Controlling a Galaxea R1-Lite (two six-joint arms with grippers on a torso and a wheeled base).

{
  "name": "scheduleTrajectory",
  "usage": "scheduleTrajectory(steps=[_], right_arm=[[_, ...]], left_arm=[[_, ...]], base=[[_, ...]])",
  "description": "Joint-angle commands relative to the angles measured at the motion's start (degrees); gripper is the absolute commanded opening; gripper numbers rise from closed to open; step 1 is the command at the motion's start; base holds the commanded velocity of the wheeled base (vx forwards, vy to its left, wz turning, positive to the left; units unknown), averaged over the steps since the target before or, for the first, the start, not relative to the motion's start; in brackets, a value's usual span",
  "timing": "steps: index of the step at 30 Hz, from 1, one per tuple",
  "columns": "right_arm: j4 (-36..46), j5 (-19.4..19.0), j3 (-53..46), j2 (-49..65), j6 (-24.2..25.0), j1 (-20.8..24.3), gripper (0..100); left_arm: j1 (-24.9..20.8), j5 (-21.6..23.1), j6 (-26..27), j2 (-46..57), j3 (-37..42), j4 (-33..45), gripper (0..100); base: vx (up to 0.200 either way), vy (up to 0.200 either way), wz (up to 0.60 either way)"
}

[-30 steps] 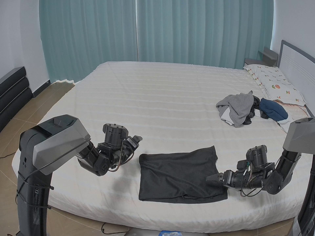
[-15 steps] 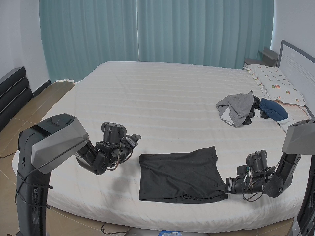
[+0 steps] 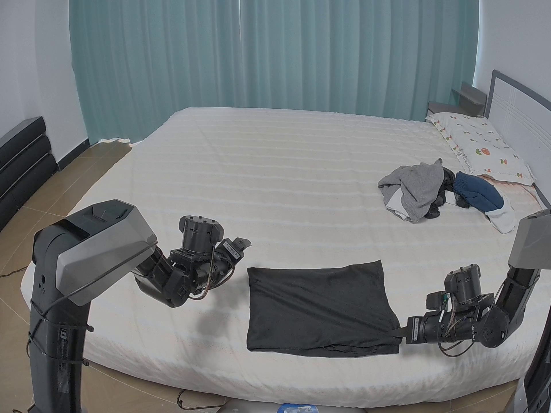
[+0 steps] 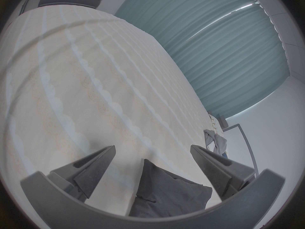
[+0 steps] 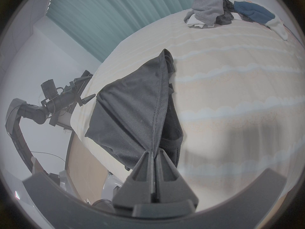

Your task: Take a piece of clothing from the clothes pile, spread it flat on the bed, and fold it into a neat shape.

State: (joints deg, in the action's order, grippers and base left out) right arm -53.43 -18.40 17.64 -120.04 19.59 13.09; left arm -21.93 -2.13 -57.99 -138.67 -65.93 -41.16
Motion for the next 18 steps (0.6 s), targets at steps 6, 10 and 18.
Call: scheduleTrajectory(steps=[6,10,18], right_arm=[[0.08,0.2,-0.59,-1.78,-1.92,-1.05,0],[2.19,0.2,0.2,-2.65,-3.15,-1.32,100],[2.02,-0.41,4.95,-1.51,-0.87,-1.4,100]], left_arm=[[-0.66,0.2,2.18,-1.08,0.1,0.37,100],[-1.27,0.29,3.59,-1.34,0.01,0.73,100],[-3.21,1.17,3.85,-2.48,-1.57,0.81,100]], base=[[0.0,0.0,0.0],[0.0,0.0,0.0],[0.0,0.0,0.0]])
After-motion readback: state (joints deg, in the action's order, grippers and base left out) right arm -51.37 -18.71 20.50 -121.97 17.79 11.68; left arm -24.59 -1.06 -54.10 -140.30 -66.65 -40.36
